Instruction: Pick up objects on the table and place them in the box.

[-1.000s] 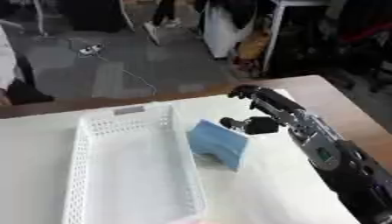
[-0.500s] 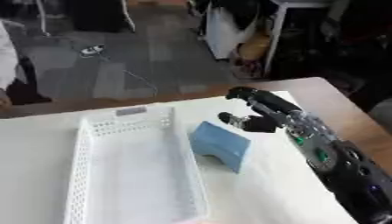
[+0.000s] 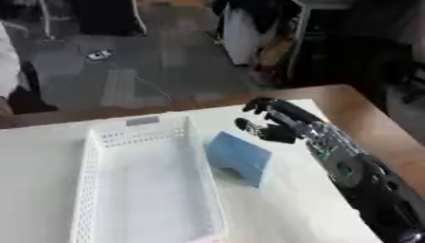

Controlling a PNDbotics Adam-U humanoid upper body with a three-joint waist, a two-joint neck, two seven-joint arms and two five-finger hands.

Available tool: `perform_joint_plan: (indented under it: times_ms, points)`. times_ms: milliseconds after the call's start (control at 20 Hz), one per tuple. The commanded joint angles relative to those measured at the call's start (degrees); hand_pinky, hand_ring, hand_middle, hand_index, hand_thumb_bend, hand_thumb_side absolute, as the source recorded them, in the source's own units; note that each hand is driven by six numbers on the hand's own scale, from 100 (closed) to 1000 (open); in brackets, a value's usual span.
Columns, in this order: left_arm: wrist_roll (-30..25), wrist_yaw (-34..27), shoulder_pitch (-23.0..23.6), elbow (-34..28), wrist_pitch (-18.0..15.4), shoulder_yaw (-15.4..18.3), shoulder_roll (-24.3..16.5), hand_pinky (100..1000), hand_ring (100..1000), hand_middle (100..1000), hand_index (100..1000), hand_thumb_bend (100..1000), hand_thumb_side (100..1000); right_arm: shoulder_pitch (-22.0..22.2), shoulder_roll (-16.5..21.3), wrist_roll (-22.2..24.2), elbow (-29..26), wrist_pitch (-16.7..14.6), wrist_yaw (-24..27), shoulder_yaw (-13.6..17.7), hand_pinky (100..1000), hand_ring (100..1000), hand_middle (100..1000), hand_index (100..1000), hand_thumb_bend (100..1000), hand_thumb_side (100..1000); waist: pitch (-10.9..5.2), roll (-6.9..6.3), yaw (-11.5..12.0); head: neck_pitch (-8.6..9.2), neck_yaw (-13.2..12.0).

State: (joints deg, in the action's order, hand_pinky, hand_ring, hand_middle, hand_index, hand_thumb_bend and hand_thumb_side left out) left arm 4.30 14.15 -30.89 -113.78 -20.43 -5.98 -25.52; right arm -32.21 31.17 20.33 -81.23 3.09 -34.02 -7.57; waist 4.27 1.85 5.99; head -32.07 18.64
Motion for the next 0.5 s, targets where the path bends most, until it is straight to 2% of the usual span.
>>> perform_joint_plan:
  times_ms: [50, 300, 500]
  points:
    - [0.0, -0.2, -0.8, -0.8, 0.1, 0.5, -0.4, 411, 548, 651, 685, 837, 824, -0.7, 0.5, 1.0, -1.1, 0.5, 0.6, 0.6, 739, 809, 861, 881, 388, 1000, -0.99, 0.00, 0.0, -0.05, 0.4]
    - [-0.1, -0.2, -0.5, -0.8, 0.2, 0.4, -0.5, 411, 548, 651, 685, 837, 825, -0.2, -0.5, 2.4, -1.0, 0.9, 0.0, 0.4, 745, 815, 862, 874, 394, 1000, -1.40, 0.14, 0.0, -0.54, 0.4]
    - [-0.3, -0.2, 0.0, -0.8, 0.4, 0.4, -0.8, 411, 548, 651, 686, 836, 826, 0.8, -2.4, 4.1, -0.3, 1.2, -0.9, 0.4, 750, 817, 864, 869, 390, 1000, -2.18, 0.60, -0.3, -1.75, 0.5]
